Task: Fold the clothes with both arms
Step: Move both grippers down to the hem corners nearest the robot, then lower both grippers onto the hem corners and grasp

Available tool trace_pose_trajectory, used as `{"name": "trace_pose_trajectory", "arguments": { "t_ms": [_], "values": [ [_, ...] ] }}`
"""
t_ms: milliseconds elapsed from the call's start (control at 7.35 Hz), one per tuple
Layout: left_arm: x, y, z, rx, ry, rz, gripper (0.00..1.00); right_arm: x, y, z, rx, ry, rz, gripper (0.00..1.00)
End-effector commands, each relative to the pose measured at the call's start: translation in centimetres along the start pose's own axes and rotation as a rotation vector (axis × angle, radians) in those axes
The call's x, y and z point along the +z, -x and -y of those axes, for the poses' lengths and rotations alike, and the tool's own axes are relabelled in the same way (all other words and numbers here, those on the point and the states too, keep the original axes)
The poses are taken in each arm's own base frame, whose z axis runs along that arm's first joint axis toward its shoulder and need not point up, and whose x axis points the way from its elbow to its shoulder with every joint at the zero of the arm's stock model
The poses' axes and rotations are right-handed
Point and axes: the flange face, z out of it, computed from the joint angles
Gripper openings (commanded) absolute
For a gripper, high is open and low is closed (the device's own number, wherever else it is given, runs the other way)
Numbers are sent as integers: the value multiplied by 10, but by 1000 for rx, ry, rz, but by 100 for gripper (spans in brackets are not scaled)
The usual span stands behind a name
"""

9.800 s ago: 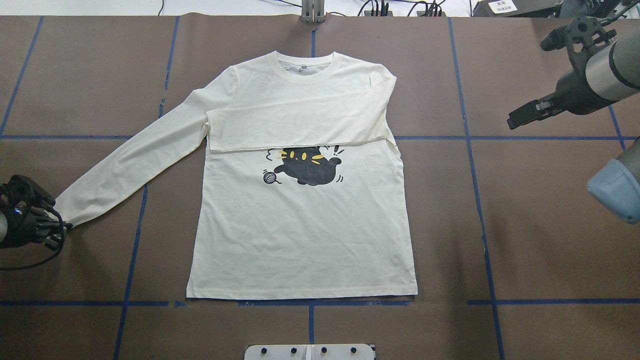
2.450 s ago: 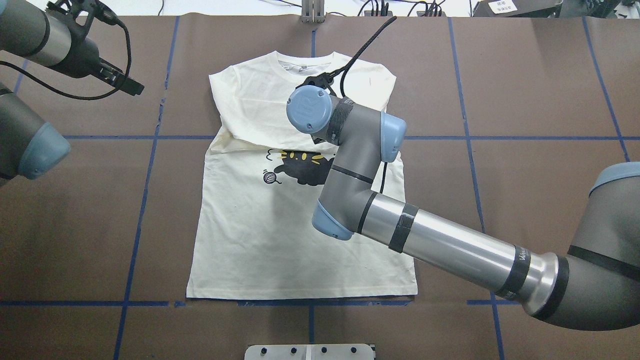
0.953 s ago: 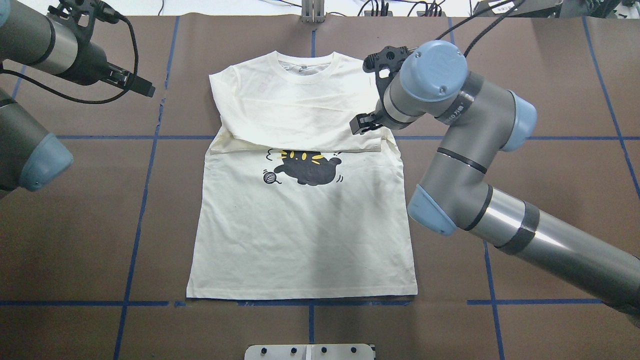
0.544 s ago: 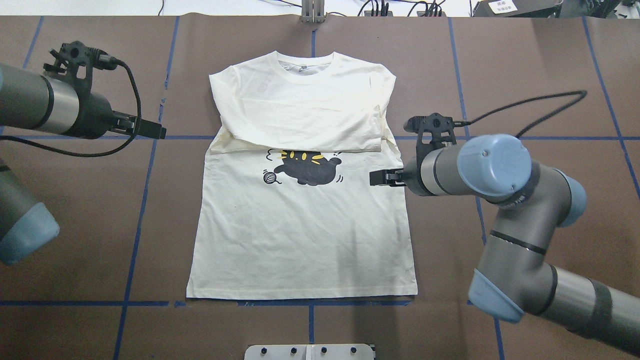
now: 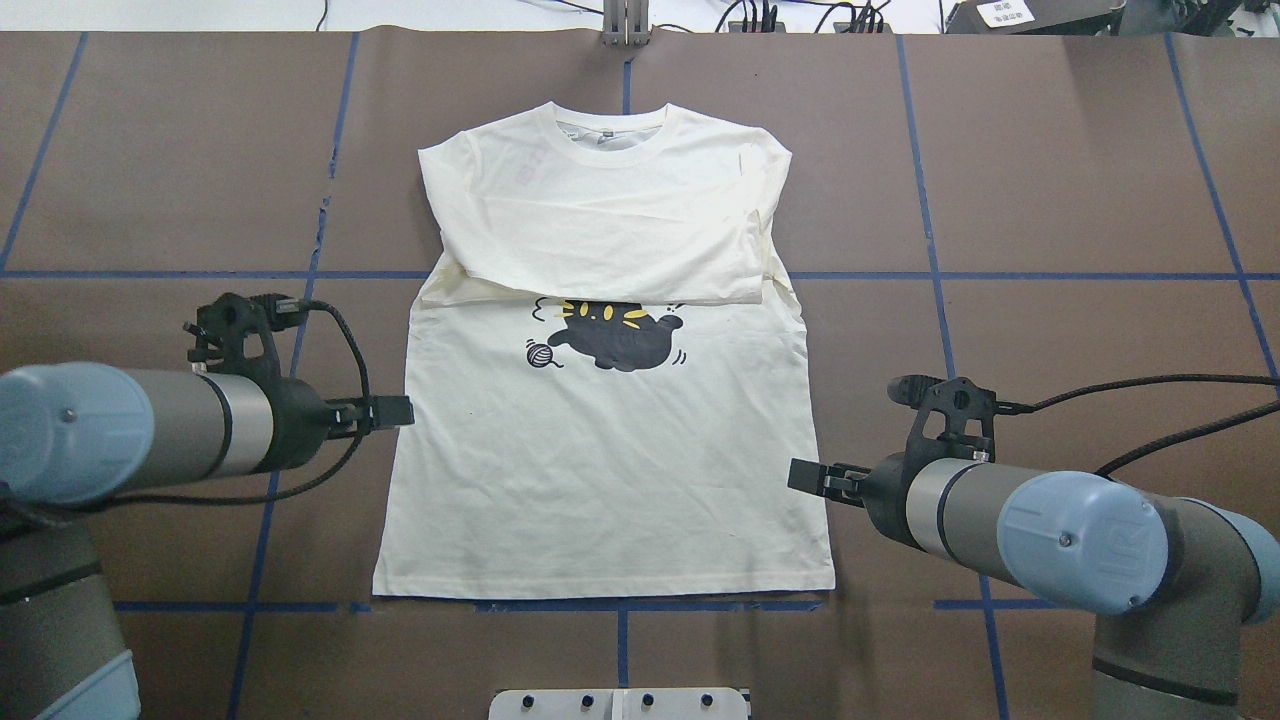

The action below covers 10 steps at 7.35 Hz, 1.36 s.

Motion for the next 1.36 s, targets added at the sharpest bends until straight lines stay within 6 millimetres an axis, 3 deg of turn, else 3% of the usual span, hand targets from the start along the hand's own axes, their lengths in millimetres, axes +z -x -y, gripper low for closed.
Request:
{"name": "trace_pose_trajectory", "arguments": {
  "t_ms": [0, 272, 544, 953, 1225],
  "values": [
    [28, 5, -78, -124, 16, 46, 57, -12, 4, -18, 43, -10, -45, 91],
    [36, 14, -110, -113, 38, 73, 57, -12, 5, -23, 36, -9, -44, 94],
    [41, 30, -119, -97, 50, 108, 57, -11, 5, -24, 34, -11, -45, 94],
    [47, 34, -123, -92, 53, 125, 57, -11, 5, -25, 33, -10, -45, 95],
    [48, 33, -126, -88, 59, 123, 47, -11, 4, -25, 33, -12, -47, 96]
  ]
}}
